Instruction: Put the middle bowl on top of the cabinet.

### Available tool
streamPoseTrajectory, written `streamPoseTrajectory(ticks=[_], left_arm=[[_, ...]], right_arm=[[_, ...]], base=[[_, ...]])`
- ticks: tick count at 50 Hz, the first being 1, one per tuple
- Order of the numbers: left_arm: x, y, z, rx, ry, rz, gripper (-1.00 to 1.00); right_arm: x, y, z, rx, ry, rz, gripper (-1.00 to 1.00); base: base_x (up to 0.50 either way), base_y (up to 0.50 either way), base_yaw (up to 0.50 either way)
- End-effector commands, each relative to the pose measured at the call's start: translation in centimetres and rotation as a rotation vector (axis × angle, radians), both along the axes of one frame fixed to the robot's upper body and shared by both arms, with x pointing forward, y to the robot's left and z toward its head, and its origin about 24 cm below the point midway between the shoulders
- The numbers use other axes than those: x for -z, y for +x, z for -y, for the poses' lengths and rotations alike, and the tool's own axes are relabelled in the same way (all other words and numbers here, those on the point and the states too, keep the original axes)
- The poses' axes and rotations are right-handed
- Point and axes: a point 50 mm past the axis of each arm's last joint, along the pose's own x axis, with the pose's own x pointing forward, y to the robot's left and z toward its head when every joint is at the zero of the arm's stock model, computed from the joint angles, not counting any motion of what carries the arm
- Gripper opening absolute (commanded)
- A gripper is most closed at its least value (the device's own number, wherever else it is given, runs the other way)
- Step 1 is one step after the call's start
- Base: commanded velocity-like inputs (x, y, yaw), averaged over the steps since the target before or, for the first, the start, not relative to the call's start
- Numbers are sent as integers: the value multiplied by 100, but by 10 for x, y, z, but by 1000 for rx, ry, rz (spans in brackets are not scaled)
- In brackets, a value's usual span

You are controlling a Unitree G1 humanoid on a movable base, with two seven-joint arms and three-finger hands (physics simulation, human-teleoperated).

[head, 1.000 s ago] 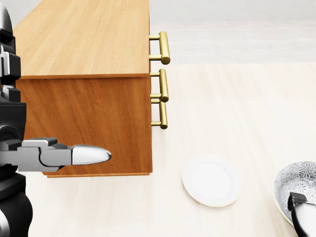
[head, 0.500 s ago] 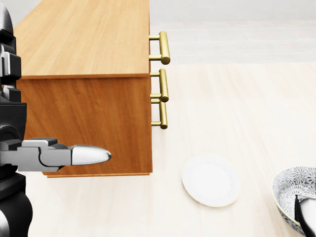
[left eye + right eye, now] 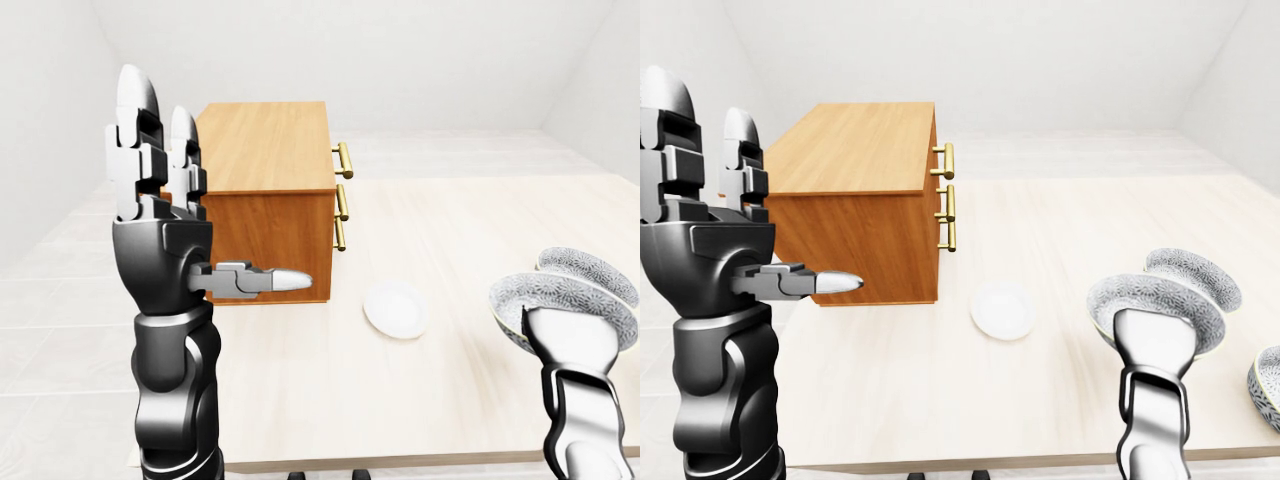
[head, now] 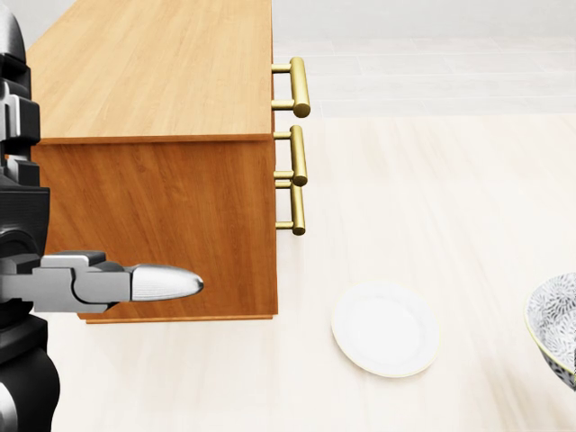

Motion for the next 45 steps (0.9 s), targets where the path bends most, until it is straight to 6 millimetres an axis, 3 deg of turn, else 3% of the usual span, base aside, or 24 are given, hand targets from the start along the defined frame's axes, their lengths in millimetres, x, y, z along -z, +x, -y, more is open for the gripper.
streamPoseTrajectory(ticks=[1,21,45], left_arm=[[1,1,0,0,1,-5,100],[0,0,0,-1,2,-1,100],[0,2,0,-7,-2,-5,100]], right_arm=[[-22,1,-3,18,-22,78,-100],[-77,29,-36,-165,-39,171,-100],[-121,68,-60,-318,13,265,-100]], base=[[0,0,0],[0,0,0],[0,0,0]])
